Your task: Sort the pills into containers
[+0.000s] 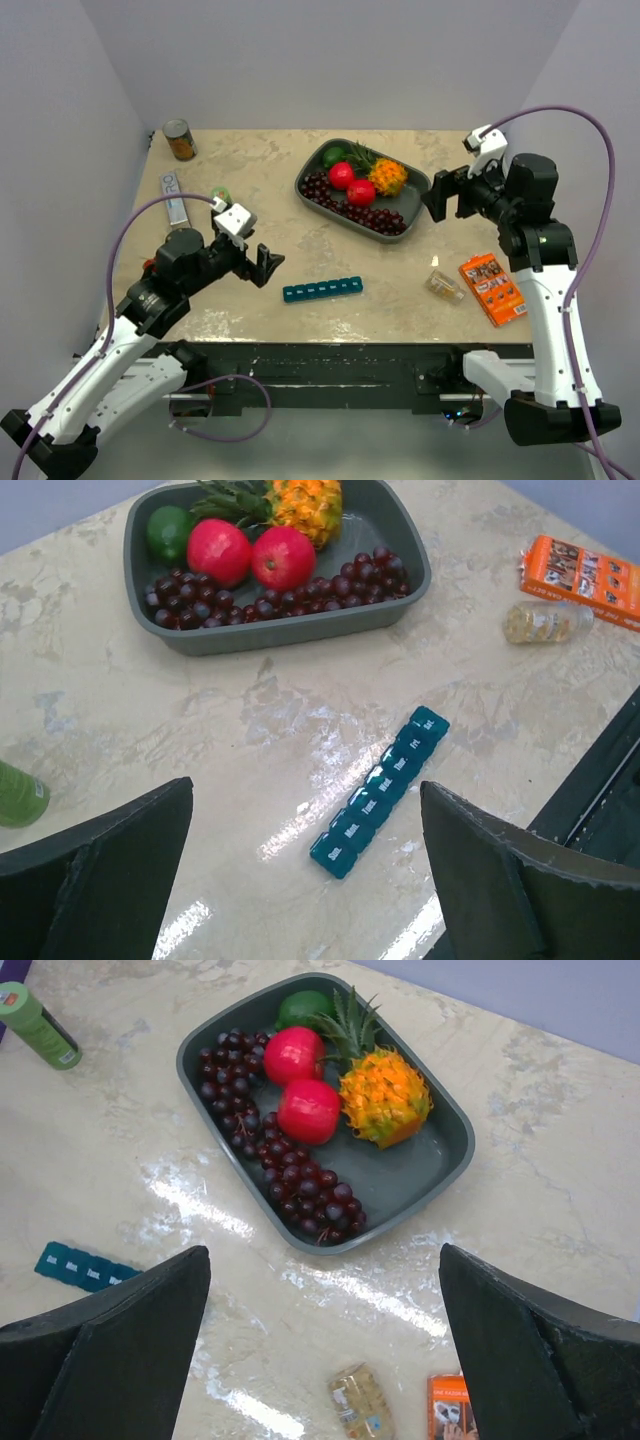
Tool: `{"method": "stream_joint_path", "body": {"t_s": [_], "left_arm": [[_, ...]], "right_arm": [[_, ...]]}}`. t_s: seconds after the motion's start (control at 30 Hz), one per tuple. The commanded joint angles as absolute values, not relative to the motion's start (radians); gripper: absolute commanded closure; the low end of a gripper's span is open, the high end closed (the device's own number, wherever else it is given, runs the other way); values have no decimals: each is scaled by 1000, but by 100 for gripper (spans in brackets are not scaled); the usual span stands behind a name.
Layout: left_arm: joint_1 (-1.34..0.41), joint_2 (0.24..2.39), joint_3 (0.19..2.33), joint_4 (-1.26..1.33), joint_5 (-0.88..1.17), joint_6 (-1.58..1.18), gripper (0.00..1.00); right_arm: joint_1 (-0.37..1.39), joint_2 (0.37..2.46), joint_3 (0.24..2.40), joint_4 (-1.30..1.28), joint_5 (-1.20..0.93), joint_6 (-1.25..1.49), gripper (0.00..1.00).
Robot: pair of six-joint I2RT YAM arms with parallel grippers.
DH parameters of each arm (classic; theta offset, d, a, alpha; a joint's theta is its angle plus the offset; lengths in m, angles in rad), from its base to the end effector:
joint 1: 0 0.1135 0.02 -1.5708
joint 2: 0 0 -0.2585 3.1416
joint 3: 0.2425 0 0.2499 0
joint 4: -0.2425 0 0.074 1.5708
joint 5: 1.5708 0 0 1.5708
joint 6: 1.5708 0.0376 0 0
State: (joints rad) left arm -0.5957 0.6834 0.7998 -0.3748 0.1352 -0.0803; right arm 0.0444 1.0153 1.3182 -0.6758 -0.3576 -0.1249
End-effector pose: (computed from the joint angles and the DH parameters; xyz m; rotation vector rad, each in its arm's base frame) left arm 0.1305 -0.0946 0.3361 0.5696 1.7796 -0.5957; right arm 0.1983 0.0220 0.4230 -0.3974 1.8887 0.2933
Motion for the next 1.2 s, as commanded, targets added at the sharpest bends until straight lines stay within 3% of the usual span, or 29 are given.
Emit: {"method": "stream_joint_path", "body": {"t_s": [0.0,0.1,0.23,0.43,0.57,0.7,0.97,1.17], "left_arm": [[-595,664,764,-285,244,27,0],[-595,654,698,-250,325,103,1],[-595,635,592,-187,371,181,2],[-597,627,451,-91,547,314,3],[-632,660,388,-34,554,405,4],[-692,814,383,-15,474,485,5],[-744,1208,497,54,348,610,13],[-761,1363,554,69,295,635,19]], "right_arm": [[38,1029,1309,-663,-454,-169,1],[37,1049,1298,-728,-569,-306,1],[38,1069,1269,-888,-915,-694,1],[95,1120,1102,-1000,-1003,-1118,1],[231,1156,977,-879,-846,-1164,1],[300,1252,966,-761,-863,-1123,3],[311,1253,858,-552,-922,-1002,3],[313,1236,836,-528,-920,-980,3]]}}
